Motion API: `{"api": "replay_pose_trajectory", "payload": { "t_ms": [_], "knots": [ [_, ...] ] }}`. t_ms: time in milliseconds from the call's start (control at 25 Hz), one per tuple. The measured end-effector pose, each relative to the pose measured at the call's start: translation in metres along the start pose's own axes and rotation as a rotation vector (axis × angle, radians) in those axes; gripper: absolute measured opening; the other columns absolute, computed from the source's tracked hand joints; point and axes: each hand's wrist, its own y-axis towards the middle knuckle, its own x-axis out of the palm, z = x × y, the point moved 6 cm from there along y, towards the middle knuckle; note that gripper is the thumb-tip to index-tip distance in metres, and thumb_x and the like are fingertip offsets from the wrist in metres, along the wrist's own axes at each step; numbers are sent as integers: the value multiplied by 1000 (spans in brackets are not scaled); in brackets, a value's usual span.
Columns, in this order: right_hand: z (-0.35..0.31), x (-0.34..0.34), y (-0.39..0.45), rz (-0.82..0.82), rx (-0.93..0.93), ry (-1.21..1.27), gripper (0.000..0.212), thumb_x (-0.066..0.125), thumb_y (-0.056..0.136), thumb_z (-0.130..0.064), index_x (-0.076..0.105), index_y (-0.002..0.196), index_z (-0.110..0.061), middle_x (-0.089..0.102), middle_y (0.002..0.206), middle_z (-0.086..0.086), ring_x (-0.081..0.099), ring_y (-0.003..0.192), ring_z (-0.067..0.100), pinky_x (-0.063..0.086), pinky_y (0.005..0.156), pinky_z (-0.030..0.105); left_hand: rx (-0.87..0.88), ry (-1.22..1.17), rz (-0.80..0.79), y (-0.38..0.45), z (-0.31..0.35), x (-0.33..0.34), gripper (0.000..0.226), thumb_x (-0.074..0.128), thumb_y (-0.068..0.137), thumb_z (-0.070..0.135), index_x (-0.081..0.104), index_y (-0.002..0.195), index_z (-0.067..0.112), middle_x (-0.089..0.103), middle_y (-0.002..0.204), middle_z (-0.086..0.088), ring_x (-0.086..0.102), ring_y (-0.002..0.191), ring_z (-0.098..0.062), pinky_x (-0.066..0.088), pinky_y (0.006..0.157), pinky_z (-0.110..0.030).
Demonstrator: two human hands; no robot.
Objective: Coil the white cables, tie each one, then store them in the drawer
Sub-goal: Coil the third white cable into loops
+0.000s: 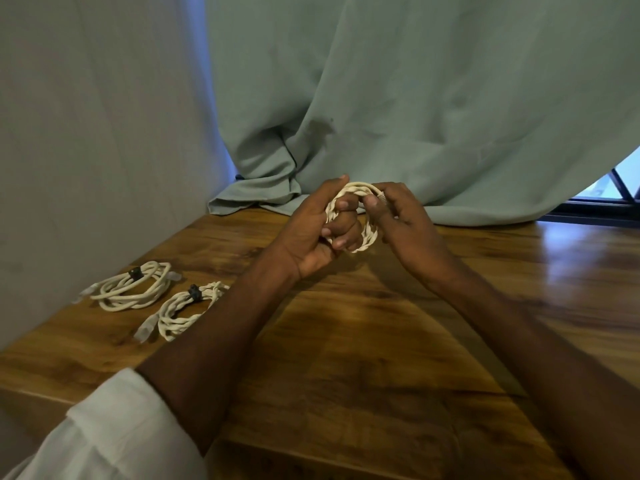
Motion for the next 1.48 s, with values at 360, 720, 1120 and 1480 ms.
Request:
{"api": "replay_pose_trajectory", "payload": {
  "t_ms": [360,720,1120,1480],
  "knots": [
    [11,-5,-2,65,58,48,30,46,110,-34,70,96,-24,73,78,-7,69,78,13,53,74,33,-15,218,7,1,-1,1,71,29,111,53,68,83,0,52,51,-14,63,65,-31,57,85,-42],
    [23,-18,1,115,58,-157,34,46,111,-33,66,90,-15,70,80,2,66,75,20,50,70,40,295,606,249,1,6,-9,23,63,105,25,56,123,13,68,76,-12,69,72,-29,60,70,-39],
    [5,-5,-2,-13,-294,-445,37,45,109,-31,48,141,-13,71,103,1,63,77,12,46,62,31,268,234,235,1,9,-10,10,54,107,10,50,98,10,42,63,-6,43,55,-18,47,58,-32],
    [23,-13,-4,76,-245,-401,28,48,101,-23,59,125,-11,70,103,4,63,85,22,48,68,37,33,700,200,5,-10,-14,34,47,112,31,71,100,9,70,84,-11,66,76,-22,53,77,-36]
  ]
}}
